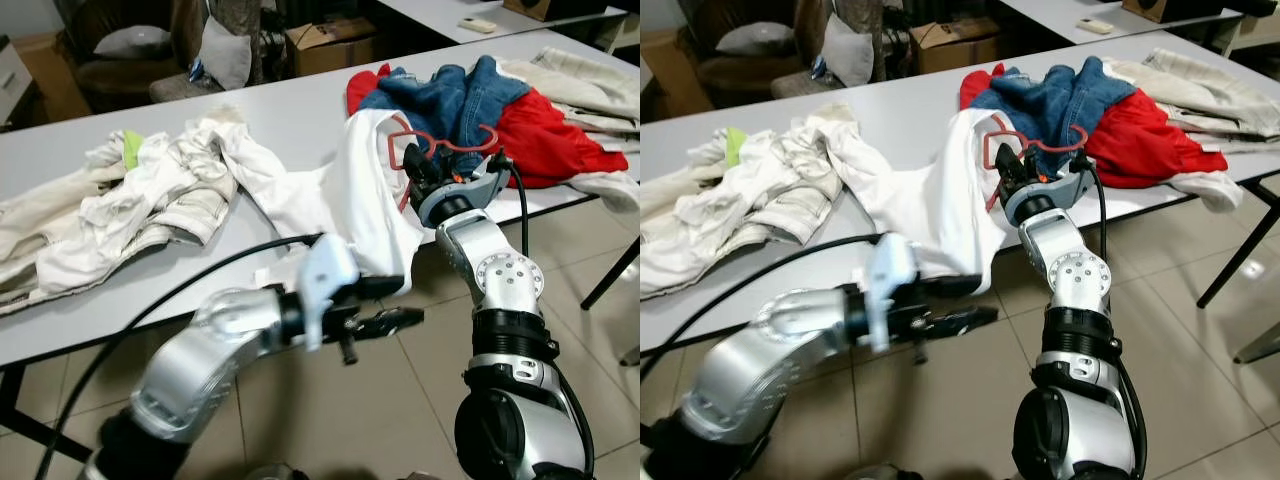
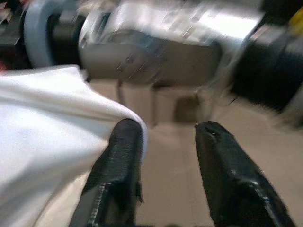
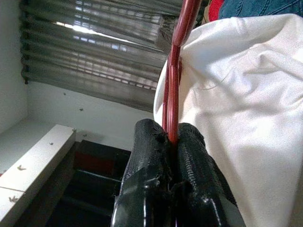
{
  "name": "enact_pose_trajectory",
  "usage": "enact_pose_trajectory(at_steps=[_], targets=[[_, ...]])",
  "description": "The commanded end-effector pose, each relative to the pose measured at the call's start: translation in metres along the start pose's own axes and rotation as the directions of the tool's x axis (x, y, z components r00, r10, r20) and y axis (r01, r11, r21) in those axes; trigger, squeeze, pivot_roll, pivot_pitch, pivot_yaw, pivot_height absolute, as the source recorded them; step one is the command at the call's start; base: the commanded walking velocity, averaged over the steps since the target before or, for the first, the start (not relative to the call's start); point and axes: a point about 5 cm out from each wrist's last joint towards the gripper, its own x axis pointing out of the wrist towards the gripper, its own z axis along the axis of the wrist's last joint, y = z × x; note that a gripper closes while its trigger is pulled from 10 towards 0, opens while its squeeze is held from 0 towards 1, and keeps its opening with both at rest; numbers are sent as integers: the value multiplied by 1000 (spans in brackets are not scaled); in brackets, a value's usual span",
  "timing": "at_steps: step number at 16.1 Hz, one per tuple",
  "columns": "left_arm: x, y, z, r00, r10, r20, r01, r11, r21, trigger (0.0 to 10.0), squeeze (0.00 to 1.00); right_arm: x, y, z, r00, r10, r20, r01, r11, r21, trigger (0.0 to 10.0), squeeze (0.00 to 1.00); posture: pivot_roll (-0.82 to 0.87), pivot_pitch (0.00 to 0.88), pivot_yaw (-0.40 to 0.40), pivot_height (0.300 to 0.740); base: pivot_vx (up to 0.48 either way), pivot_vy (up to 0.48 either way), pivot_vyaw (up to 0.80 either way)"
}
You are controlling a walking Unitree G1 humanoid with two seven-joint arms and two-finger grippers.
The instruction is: Hang hanger
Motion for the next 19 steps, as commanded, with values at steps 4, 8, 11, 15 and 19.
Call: enact_pose_trajectory(at_steps=[4,8,11,15,19], targets=[[-10,23,-4,980,176,-95,-162,977,139,10000,1000,0,8,1,999,45,-9,-45,996,-71,10000,0,-63,0,74,740,0,0,0],[-18,16,2,994,108,-31,-100,975,199,10000,1000,-9,4,7,998,38,43,-37,999,-33,10000,0,-64,0,91,740,0,0,0],[-52,13,-10,987,154,36,-151,985,-81,10000,1000,-25,7,14,996,87,-27,-90,979,-184,10000,0,-67,0,103,740,0,0,267],[-126,26,-58,771,629,-100,-630,733,-256,10000,0,-98,30,23,938,151,-311,-316,742,-591,10000,0,-57,0,92,740,0,0,800],[-119,-7,-62,778,619,-112,-620,725,-301,10000,0,-151,38,5,779,81,-622,-543,583,-605,10000,0,-40,0,68,740,0,0,800]])
